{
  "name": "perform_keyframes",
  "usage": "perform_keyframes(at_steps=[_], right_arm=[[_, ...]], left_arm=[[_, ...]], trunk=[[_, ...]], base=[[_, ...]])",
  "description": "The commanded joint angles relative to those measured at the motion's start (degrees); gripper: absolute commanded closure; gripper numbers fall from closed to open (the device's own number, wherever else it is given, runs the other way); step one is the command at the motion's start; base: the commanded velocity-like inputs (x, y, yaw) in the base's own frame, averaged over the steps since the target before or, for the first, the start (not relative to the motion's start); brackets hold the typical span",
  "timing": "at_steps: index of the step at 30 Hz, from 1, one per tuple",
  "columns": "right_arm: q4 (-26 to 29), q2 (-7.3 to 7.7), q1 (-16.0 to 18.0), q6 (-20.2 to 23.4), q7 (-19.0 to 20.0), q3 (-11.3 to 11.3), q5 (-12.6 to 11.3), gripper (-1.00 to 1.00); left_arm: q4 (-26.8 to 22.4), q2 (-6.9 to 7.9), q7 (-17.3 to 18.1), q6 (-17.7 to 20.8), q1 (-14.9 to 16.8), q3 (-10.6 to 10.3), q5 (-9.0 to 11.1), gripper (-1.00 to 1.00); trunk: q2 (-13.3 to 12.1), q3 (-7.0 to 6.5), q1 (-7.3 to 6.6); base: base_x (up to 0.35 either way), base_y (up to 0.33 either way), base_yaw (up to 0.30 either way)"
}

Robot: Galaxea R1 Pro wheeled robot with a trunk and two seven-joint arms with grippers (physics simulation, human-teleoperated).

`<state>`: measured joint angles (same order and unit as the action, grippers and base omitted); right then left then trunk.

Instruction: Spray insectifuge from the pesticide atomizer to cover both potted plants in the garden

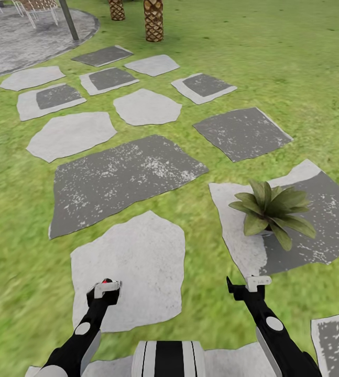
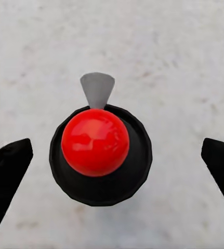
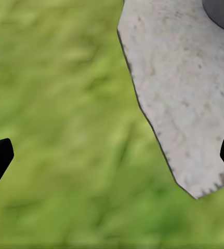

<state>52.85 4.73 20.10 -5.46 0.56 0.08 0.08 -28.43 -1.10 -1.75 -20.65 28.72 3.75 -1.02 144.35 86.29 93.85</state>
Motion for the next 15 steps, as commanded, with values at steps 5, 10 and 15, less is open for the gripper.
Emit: perform_keyframes(at_steps=[5, 10, 15], right_arm=[[0.0, 0.01, 0.0, -0.2, 0.1, 0.0, 0.0, -1.0], [0.0, 0.01, 0.0, -0.2, 0.1, 0.0, 0.0, -1.0], [0.0, 0.01, 0.0, -0.2, 0.1, 0.0, 0.0, -1.0]], left_arm=[[0.0, 0.02, 0.0, -0.2, 0.0, 0.2, -0.1, 1.0], [0.0, 0.01, 0.0, -0.2, 0.0, 0.2, 0.0, 1.0], [0.0, -0.06, 0.1, -0.2, 0.0, 0.2, 0.0, 1.0]], trunk=[[0.0, 0.03, -0.01], [0.0, 0.03, -0.01], [0.0, 0.03, -0.01]], base=[[0.0, 0.0, 0.0], [0.0, 0.0, 0.0], [0.0, 0.0, 0.0]])
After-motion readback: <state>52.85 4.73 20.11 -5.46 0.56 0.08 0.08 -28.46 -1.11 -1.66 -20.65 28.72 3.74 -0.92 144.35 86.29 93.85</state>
